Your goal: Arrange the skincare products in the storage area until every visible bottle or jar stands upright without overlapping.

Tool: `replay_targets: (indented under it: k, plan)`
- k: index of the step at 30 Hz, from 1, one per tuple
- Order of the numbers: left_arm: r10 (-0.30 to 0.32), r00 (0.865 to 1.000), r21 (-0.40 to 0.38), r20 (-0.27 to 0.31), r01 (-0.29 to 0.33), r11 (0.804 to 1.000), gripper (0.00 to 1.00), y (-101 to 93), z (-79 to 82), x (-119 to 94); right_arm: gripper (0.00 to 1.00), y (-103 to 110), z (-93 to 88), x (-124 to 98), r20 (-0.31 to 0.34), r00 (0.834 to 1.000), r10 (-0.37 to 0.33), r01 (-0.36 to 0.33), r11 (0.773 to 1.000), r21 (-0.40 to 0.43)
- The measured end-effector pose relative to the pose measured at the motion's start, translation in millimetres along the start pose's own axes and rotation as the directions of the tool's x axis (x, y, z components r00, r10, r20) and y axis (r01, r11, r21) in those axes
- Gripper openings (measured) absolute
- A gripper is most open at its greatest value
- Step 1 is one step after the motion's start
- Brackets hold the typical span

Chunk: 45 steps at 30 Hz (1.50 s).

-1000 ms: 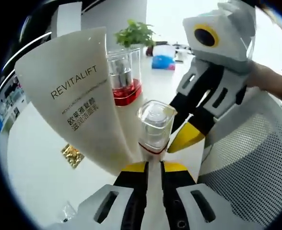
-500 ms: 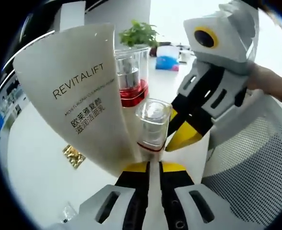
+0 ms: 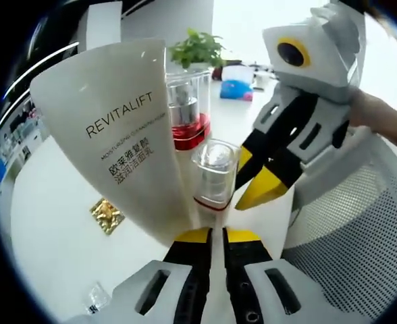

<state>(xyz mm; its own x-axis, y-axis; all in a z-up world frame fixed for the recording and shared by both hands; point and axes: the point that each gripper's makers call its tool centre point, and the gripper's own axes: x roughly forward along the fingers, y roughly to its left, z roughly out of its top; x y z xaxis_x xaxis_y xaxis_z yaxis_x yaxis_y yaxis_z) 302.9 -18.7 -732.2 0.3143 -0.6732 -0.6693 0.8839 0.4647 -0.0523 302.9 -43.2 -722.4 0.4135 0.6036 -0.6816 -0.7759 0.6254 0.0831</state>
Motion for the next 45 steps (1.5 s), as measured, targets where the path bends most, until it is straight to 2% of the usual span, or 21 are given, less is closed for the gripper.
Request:
replay_targets:
  k: [9, 20, 25, 26, 29, 36, 41, 45]
  plan:
    - [0.016, 1.0, 0.002, 0.011, -0.017, 1.0, 0.02, 3.2, 1.2, -10, 0.11, 1, 3.2, -11, 0.01, 1.0, -0.015, 0.015, 1.0, 0.0]
    - [0.056, 0.998, -0.015, 0.031, -0.056, 0.998, 0.03, 11.0, -0.2, -37, 0.13, 1, 13.0, -30, 0.038, 0.998, -0.043, 0.043, 0.999, 0.0]
    - [0.093, 0.995, -0.028, 0.034, -0.092, 0.995, 0.05, 17.9, -2.2, -51, 0.17, 2, 16.4, -36, 0.046, 0.997, -0.055, 0.055, 0.998, -0.002]
    - [0.121, 0.992, -0.053, 0.042, -0.118, 0.992, 0.07, 22.3, -1.7, -55, 0.18, 3, 17.1, -37, 0.048, 0.997, -0.056, 0.056, 0.998, -0.002]
    - [0.126, 0.991, -0.057, 0.054, -0.123, 0.991, 0.08, 23.5, -1.7, -62, 0.23, 3, 19.8, -41, 0.062, 0.996, -0.063, 0.063, 0.998, 0.001]
    - [0.162, 0.983, -0.099, 0.081, -0.154, 0.983, 0.25, 30.4, -0.9, -81, 0.36, 4, 23.6, -50, 0.075, 0.994, -0.081, 0.081, 0.997, -0.002]
    - [0.213, 0.972, -0.15, 0.098, -0.197, 0.969, 0.4, 38.5, -3.1, -100, 0.52, 6, 25.4, -55, 0.076, 0.993, -0.089, 0.091, 0.996, -0.017]
    - [0.241, 0.967, -0.151, 0.086, -0.227, 0.962, 0.53, 41.4, -9.5, -111, 0.64, 4, 24.6, -58, 0.071, 0.992, -0.103, 0.105, 0.994, -0.018]
